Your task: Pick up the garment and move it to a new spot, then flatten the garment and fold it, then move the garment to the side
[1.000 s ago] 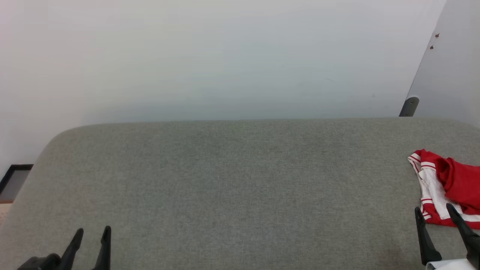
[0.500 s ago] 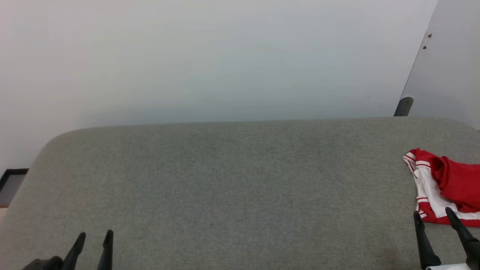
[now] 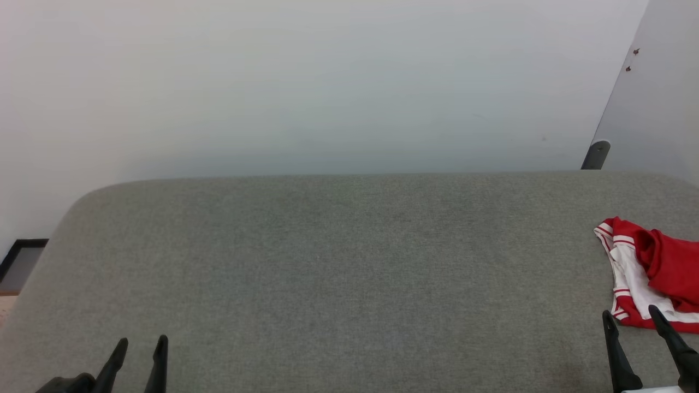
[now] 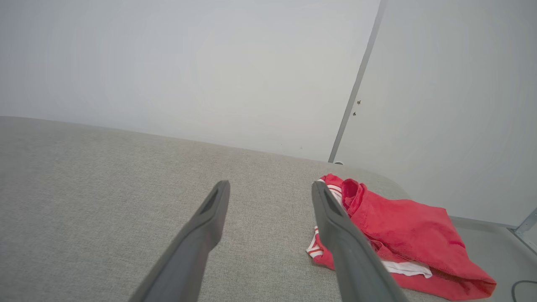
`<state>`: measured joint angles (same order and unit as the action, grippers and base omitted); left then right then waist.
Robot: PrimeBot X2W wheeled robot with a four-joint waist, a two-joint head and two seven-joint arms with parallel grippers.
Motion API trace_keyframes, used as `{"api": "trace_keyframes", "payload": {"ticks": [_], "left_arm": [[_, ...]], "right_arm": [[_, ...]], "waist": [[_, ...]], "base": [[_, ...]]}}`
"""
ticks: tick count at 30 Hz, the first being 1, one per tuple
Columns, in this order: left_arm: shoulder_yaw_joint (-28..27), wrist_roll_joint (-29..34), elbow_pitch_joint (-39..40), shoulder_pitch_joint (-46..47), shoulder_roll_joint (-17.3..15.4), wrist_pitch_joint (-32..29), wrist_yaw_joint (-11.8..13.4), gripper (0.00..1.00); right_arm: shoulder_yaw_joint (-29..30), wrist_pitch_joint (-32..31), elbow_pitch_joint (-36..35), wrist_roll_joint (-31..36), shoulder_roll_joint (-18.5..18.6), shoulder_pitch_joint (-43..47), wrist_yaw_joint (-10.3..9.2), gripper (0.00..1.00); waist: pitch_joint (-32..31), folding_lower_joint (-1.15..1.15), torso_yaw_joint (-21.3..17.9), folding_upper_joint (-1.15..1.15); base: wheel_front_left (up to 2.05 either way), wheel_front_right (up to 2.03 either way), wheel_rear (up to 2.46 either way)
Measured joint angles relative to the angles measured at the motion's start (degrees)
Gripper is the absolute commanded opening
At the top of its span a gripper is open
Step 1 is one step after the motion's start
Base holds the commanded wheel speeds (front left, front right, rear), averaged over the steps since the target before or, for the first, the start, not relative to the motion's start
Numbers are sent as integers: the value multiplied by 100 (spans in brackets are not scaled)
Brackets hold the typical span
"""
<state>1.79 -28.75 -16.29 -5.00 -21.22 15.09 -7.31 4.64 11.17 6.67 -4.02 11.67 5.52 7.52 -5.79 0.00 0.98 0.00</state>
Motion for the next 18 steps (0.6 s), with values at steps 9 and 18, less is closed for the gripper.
{"api": "trace_keyframes", "payload": {"ticks": [9,18], "left_arm": [[25,-110,-201,-122,265,-67,1,0],[-73,-869,-170,-26,444,-335,1,0]], "right_arm": [[-4,-77,313,-159,-124,42,0,0],[37,-289,374,-1218,-199,-24,0,0]], "waist": [[17,0,14,0],[60,0,5,0]], "base": [[0,0,0],[0,0,0]]}}
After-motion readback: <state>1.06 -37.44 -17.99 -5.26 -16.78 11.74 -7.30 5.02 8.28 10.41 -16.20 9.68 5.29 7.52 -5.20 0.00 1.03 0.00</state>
